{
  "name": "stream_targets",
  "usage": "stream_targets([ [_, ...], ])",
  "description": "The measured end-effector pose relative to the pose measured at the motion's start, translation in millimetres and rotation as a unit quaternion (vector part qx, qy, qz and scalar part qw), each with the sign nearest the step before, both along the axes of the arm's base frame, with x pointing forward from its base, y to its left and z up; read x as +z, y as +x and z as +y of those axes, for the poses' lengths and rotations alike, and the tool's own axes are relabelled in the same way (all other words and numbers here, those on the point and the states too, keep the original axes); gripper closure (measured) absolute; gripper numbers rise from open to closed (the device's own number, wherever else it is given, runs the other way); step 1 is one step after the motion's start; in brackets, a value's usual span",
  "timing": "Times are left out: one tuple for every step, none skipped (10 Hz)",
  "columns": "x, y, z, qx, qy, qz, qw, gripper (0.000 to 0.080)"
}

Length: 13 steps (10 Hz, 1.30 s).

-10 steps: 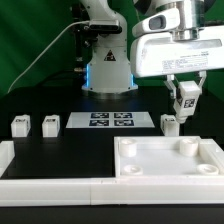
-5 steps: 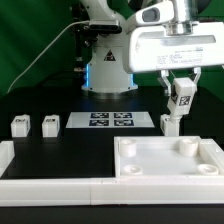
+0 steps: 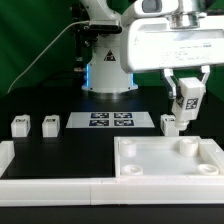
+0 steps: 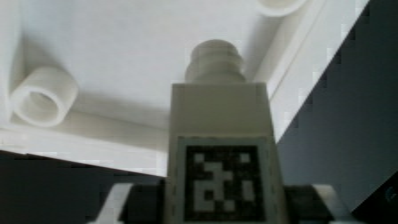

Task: Assemble one leg

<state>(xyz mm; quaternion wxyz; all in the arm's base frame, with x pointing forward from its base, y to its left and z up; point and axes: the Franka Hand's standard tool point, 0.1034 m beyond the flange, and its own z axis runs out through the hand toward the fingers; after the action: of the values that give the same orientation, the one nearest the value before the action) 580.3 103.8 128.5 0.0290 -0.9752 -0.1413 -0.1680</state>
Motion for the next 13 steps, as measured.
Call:
stream_targets([
  [-1.6, -1.7, -0.4, 0.001, 0.000, -0.002, 1.000, 0.0508],
  [-2.7, -2.7, -0.5, 0.001, 0.000, 0.000, 1.000, 0.0508],
  [-2.7, -2.6, -0.6, 0.000, 0.000, 0.000, 1.000, 0.0508],
  [-2.9, -2.8, -0.6, 0.000, 0.000, 0.000, 1.000, 0.0508],
  [-3.1, -2.9, -0.6, 0.001, 0.000, 0.000, 1.000, 0.0508],
  [-3.3, -2.7, -1.7, 0.002, -0.001, -0.006, 1.000, 0.0508],
  [-7.6, -8.5, -7.3, 0.004, -0.001, -0.033, 0.999, 0.0508],
  [-11.4, -11.3, -7.2, 0.004, -0.002, -0.026, 1.000, 0.0508],
  [-9.1, -1.6, -7.8, 0.009, -0.002, -0.047, 0.999, 0.0508],
  [-10.1, 5.8, -17.4, 0.016, -0.005, -0.124, 0.992, 0.0508],
  [-22.1, 1.2, -21.9, 0.013, -0.004, -0.136, 0.991, 0.0508],
  [-24.1, 3.4, -19.1, 0.017, -0.005, -0.114, 0.993, 0.0508],
  [-19.6, 6.3, -19.1, 0.016, -0.004, -0.122, 0.992, 0.0508],
])
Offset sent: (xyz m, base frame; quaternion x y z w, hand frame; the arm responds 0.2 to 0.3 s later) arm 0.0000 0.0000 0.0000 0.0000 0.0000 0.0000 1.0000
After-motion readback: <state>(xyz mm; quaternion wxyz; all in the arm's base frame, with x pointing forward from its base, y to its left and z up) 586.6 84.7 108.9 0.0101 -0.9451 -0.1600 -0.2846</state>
